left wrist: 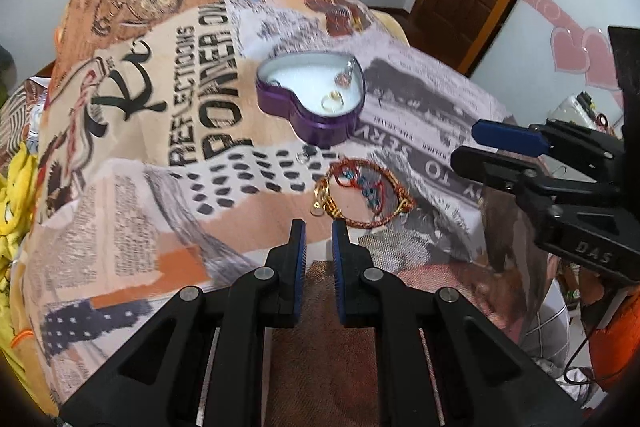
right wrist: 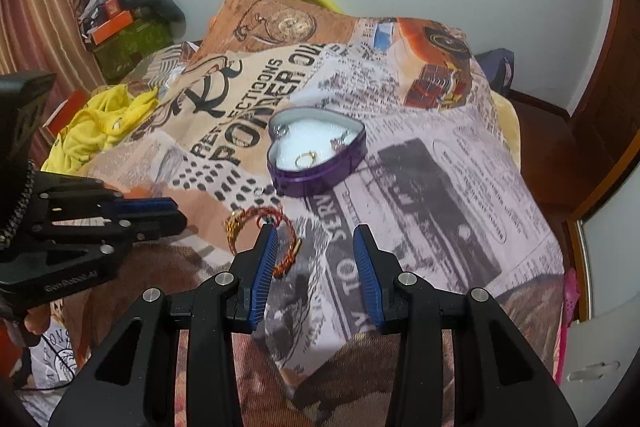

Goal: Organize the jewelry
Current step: 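Withdraw both grippers from the tin toward the beaded bracelet, then grasp a gold ring with the left gripper while the right gripper grasps the red beaded bracelet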

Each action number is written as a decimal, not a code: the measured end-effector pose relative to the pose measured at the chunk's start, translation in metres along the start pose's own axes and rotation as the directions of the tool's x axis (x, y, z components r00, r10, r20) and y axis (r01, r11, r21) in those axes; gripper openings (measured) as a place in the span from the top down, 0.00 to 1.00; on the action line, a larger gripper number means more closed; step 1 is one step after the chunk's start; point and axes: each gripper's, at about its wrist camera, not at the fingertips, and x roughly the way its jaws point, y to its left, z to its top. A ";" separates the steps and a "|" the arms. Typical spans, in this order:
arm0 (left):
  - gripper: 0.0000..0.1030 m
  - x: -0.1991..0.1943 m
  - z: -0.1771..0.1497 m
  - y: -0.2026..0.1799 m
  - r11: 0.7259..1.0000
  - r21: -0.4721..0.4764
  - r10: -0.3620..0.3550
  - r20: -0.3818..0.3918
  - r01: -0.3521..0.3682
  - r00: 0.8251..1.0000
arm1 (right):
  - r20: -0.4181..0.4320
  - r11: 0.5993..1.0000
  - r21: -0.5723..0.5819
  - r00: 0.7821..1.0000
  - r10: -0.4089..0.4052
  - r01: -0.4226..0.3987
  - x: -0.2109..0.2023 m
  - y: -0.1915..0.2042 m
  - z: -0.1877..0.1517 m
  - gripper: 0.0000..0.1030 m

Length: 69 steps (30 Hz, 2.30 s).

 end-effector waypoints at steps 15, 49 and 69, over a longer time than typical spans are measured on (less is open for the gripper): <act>0.89 0.040 0.011 -0.007 0.999 0.032 0.027 -0.052 -0.025 0.998 | -0.024 0.998 0.038 0.999 0.042 -0.041 0.011 -0.012 -0.007 0.65; 0.95 0.012 0.008 0.013 0.999 -0.035 0.041 0.072 -0.039 0.997 | -0.083 0.990 0.017 0.987 0.139 -0.139 0.050 0.013 0.006 0.75; 0.95 -0.012 0.005 0.005 0.999 -0.042 0.012 0.124 -0.007 0.992 | -0.110 0.996 -0.045 0.991 0.073 -0.079 0.062 0.022 -0.001 0.94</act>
